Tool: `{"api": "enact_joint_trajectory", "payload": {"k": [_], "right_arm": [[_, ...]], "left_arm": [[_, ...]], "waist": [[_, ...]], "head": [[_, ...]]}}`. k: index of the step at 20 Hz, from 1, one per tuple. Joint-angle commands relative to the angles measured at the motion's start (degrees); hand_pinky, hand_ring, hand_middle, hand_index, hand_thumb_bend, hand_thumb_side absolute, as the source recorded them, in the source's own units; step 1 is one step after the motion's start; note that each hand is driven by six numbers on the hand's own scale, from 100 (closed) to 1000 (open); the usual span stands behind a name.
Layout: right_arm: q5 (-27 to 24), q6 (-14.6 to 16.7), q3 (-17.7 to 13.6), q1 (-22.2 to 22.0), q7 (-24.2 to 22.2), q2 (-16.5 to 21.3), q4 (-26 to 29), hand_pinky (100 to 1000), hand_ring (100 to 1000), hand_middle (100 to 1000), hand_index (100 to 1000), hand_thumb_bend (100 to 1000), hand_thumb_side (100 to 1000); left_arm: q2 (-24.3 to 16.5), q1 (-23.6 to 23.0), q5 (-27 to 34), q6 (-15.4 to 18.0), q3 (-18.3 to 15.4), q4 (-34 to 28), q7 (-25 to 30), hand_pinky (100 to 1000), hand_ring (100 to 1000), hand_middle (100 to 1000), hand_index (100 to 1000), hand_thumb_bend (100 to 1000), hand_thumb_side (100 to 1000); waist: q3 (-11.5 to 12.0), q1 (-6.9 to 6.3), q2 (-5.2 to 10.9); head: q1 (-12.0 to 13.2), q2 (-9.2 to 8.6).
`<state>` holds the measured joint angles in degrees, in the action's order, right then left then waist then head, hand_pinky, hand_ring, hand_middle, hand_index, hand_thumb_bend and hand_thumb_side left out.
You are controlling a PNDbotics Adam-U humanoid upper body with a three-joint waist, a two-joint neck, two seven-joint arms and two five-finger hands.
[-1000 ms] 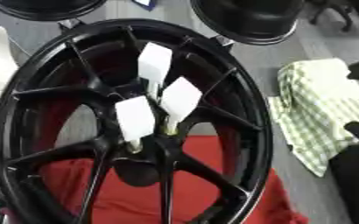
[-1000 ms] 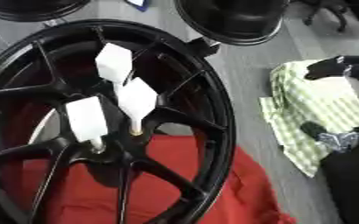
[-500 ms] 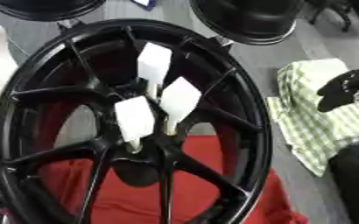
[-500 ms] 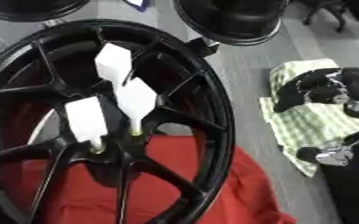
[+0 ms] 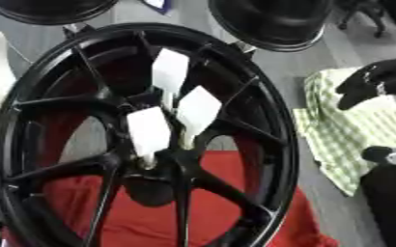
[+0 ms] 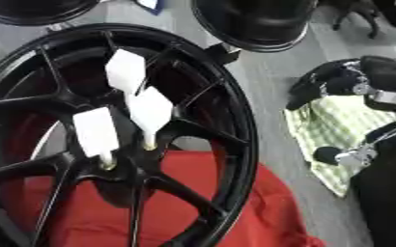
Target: Pull the pin out of the wheel hub.
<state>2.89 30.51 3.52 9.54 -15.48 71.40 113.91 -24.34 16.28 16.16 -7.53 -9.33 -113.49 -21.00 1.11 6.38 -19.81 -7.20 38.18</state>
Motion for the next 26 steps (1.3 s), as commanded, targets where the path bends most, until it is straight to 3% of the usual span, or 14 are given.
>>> {"api": "enact_joint_trajectory", "payload": {"k": [1, 4, 7, 12, 17, 26], "right_arm": [[-2.2, 0.5, -0.2, 1.6, -0.6, 2.5, 0.7, 832, 811, 660, 799, 419, 155], [-4.6, 0.0, 3.1, 5.2, -1.6, 1.9, 0.7, 833, 811, 659, 796, 426, 162], [-7.1, -1.9, 5.5, 9.2, -3.8, 0.5, 0.7, 835, 813, 658, 795, 429, 172], [-11.3, -5.9, 8.1, 16.1, -8.0, -1.3, 0.7, 836, 813, 659, 795, 430, 173], [-14.9, -10.2, 9.8, 23.1, -12.2, -4.5, 0.4, 838, 815, 658, 793, 435, 171], [-14.9, -18.2, 13.5, 33.8, -16.6, -10.4, -5.4, 837, 816, 661, 794, 458, 153]], "left_arm": [[-1.5, 1.4, 0.4, 0.0, 0.6, -1.1, 0.6, 741, 537, 561, 667, 100, 757], [-1.1, 2.6, 1.0, -0.3, 1.6, -1.1, 1.6, 741, 538, 561, 667, 100, 758], [-1.0, 3.3, 1.2, -0.5, 1.8, -1.1, 2.0, 741, 538, 561, 667, 100, 758], [-1.0, 3.5, 1.3, -0.5, 1.7, -1.1, 2.0, 741, 538, 561, 667, 100, 758], [-0.7, 4.3, 1.7, -0.5, 1.8, -1.1, 2.0, 741, 539, 562, 667, 100, 757], [-0.3, 5.1, 1.9, -0.2, 1.5, -1.1, 1.7, 741, 540, 562, 668, 100, 756]], "waist": [[0.9, -0.01, 1.6], [3.9, 0.74, 1.83], [5.3, 1.23, 1.79], [5.3, 1.46, 1.71], [7.2, 1.84, 1.63], [9.1, 2.1, 1.55]], "head": [[-1.7, -0.31], [-4.3, -0.56], [-5.4, -0.52], [-5.5, -0.58], [-7.6, -0.99], [-8.9, -1.27]]}}
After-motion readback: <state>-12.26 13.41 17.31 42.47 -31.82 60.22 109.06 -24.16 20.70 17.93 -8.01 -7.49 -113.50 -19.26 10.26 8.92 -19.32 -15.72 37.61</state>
